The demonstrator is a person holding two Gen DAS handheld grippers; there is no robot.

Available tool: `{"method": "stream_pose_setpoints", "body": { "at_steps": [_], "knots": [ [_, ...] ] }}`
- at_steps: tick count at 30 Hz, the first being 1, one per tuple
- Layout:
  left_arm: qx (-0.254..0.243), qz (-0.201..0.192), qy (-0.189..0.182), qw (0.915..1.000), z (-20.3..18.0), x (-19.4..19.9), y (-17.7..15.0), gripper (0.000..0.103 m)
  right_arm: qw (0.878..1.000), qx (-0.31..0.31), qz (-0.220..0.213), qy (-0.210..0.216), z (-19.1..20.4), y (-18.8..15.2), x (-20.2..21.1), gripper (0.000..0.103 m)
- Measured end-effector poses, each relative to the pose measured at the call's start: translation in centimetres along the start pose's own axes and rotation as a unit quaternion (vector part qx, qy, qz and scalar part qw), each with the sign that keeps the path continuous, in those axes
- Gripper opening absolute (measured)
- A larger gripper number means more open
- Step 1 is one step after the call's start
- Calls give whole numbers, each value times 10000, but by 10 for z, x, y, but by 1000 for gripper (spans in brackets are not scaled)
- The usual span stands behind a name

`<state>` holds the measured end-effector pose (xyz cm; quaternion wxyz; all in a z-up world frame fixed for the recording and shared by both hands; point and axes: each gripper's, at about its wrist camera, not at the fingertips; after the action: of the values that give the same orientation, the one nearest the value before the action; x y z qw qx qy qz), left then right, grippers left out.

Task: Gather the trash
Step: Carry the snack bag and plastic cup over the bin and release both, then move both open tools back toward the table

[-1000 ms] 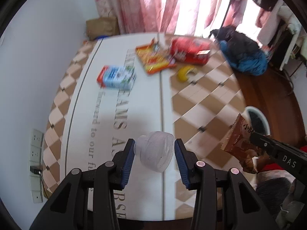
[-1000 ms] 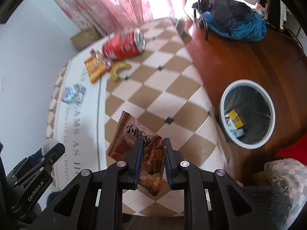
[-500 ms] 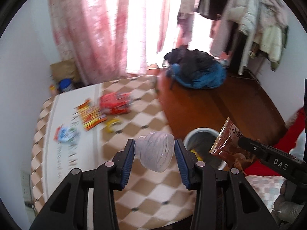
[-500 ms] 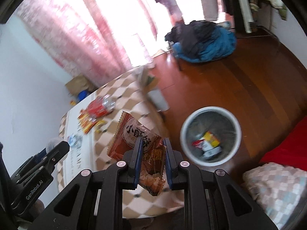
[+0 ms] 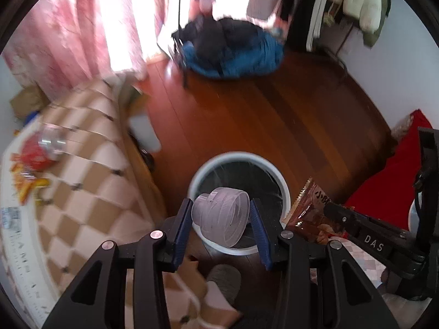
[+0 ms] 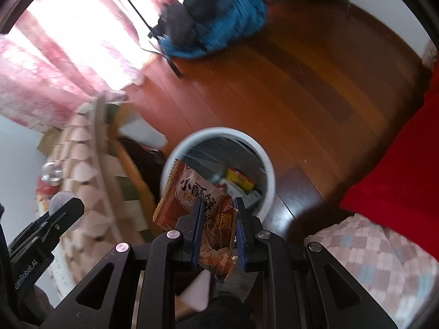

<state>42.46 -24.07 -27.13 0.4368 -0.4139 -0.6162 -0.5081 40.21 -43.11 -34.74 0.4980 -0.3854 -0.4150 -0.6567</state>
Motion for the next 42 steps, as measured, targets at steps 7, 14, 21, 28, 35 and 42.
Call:
{"method": "stream_pose_setpoints", "body": {
  "at_steps": [7, 14, 21, 28, 35, 42],
  "knots": [
    [127, 999, -320, 9944, -2, -87, 22, 39, 9982, -296, 521, -90, -37, 26, -74, 23],
    [316, 1276, -282, 9909, 3, -106, 23, 82, 9956, -492, 798, 0, -49, 33, -110, 62],
    [229, 1227, 82, 9922, 5, -96, 9, 98, 9957, -88, 875, -296, -39, 17, -104, 103],
    [96, 1064, 377, 9936, 6, -83, 1, 98, 9941, 364, 704, -740, -23, 8, -80, 103],
    [92, 835, 481, 9953, 7, -53, -2, 98, 9944, 467, 491, -815, -12, 4, -41, 103],
    [132, 615, 485, 9968, 9, -16, -9, 98, 9947, 569, 242, -817, 3, -8, 5, 103]
  ]
}}
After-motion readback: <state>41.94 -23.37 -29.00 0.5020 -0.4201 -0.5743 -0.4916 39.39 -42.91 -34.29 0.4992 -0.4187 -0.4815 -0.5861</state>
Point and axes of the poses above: each gripper's, at about its wrist camera, not at the fingertips, and x roughly against the way its jaws point, z to its left, y to its top, and after that the axes turned 5 degrees about z, right-handed
